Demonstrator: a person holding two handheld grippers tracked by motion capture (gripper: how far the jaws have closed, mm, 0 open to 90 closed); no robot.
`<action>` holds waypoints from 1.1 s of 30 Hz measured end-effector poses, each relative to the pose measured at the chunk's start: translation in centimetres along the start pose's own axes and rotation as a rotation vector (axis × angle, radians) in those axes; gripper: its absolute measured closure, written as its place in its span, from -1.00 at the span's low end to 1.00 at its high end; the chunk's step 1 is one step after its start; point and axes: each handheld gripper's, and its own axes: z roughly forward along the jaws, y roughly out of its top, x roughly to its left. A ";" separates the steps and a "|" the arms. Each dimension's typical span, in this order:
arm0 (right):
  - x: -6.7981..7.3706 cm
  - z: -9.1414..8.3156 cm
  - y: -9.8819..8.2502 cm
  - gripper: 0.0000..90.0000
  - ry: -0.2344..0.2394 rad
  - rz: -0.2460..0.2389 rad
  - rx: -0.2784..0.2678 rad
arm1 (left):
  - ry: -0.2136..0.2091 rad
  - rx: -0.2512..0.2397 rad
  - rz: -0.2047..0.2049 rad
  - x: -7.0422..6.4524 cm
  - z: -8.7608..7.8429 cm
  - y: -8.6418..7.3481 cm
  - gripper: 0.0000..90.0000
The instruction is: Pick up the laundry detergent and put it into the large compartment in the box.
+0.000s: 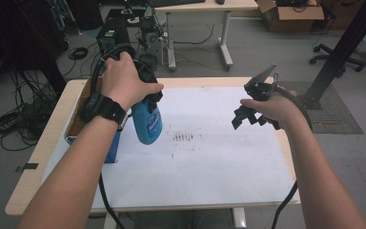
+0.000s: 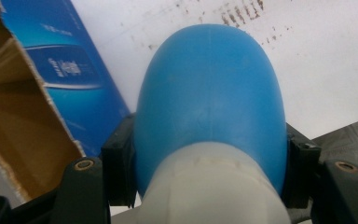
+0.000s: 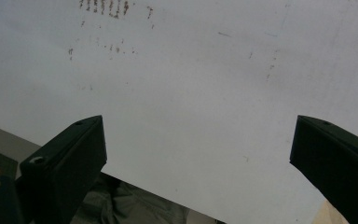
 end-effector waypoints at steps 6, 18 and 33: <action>-0.3 0.1 0.1 -0.91 0.003 0.000 0.001 | 0.004 -0.011 -0.012 1.0 -2.2 0.3 -0.17; -0.5 0.2 0.7 -0.91 0.003 -0.002 0.004 | 0.004 -0.030 -0.065 4.4 -5.2 0.3 -0.17; -0.7 0.1 1.2 -0.91 -0.003 0.008 0.008 | 0.039 -0.056 -0.215 10.6 -6.7 -1.5 -0.17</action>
